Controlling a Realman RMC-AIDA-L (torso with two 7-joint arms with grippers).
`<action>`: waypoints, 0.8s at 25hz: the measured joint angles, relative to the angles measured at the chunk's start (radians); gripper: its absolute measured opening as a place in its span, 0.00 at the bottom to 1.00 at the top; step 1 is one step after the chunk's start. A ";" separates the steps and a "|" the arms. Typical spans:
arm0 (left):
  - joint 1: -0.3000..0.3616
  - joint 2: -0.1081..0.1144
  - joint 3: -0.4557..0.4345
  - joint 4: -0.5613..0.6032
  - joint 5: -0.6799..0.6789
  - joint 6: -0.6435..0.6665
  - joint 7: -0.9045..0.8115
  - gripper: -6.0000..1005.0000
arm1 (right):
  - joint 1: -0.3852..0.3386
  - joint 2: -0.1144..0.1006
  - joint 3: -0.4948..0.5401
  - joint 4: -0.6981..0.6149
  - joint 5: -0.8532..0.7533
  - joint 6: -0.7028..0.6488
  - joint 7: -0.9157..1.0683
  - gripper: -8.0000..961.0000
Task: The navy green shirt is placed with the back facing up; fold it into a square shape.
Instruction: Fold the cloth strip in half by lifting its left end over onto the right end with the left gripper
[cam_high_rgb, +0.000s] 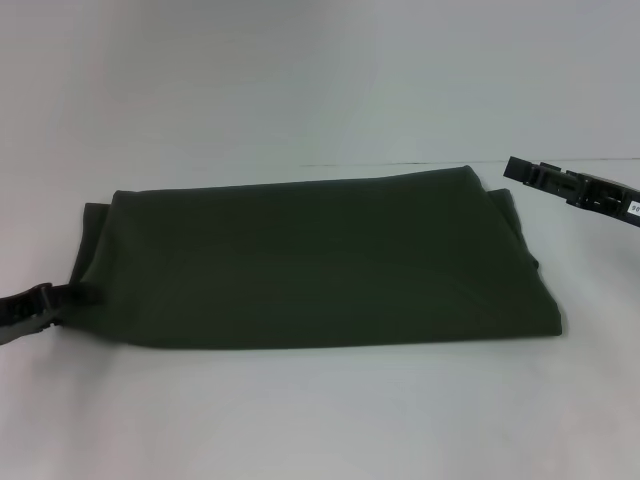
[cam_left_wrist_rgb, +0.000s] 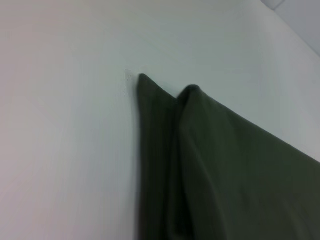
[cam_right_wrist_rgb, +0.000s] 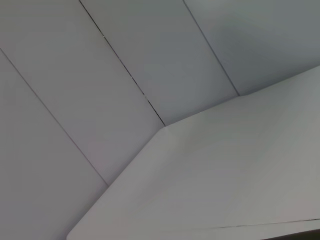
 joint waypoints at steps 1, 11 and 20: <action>0.002 0.000 0.000 0.000 0.001 -0.005 0.001 0.71 | 0.000 0.000 0.000 0.000 0.000 0.000 0.000 0.88; 0.006 -0.003 0.001 -0.002 -0.004 -0.011 0.011 0.32 | 0.000 0.000 0.000 0.000 0.000 -0.006 0.000 0.88; 0.045 -0.009 -0.009 0.022 -0.051 0.029 0.025 0.12 | -0.004 0.000 0.000 0.000 0.024 -0.013 -0.003 0.88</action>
